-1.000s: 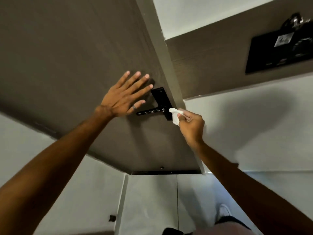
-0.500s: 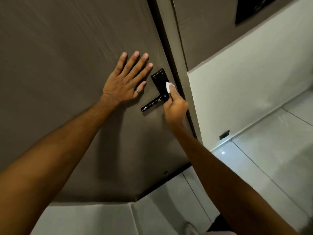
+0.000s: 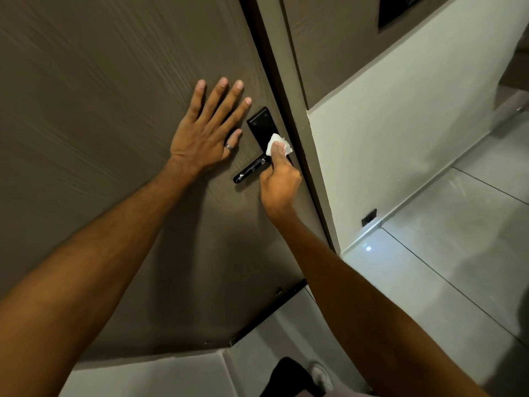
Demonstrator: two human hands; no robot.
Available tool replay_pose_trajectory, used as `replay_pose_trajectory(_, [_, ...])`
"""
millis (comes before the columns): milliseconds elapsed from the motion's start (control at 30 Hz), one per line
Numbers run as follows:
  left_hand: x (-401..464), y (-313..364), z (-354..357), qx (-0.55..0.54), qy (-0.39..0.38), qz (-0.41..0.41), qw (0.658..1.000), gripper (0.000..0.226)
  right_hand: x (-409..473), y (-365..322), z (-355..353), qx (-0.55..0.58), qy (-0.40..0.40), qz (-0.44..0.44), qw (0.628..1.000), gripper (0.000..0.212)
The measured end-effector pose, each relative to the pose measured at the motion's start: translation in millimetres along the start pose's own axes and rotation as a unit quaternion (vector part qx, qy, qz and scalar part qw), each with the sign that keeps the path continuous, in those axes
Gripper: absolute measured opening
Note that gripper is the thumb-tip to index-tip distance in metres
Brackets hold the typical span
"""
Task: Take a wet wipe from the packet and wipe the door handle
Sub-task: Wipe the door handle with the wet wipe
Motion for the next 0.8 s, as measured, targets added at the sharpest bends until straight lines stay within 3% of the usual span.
replay_pose_trajectory(267, [1.6,-0.2,-1.9,0.002,-0.003,0.002,1.0,0.069,-72.5,-20.9,16.9,-0.031,-0.082,-0.044,0.995,0.052])
replay_pose_trajectory(467, [0.1,-1.6,-6.5,-0.006,-0.009,0.013,1.0,0.068,-103.8,-14.3,27.3,0.006,-0.25,-0.072,0.965,0.045])
replay_pose_trajectory(600, [-5.2,-11.8,-10.5,-0.012,-0.003,0.033,0.999,0.068,-60.6,12.9,-5.2,0.11,-0.191,0.005,0.975,0.024])
replay_pose_trajectory(700, [-8.6,-18.3,-13.9,0.002,0.006,0.043,0.999,0.066,-6.9,38.4,-26.2,0.144,-0.126,0.1,0.976,0.028])
replay_pose_trajectory(800, [-8.2,-17.0,-14.5,0.019,0.003,0.051,0.998,0.066,41.4,40.7,-35.5,0.179,-0.097,0.115,0.972,0.023])
Point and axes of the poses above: each hand's wrist, its own x-axis towards the middle knuckle, its own z-axis out of the palm, y = z × x, the point moved 5 cm from there along x, towards the middle knuckle, and after that the axes turned 13 degrees about y, right-handed, at the moved point
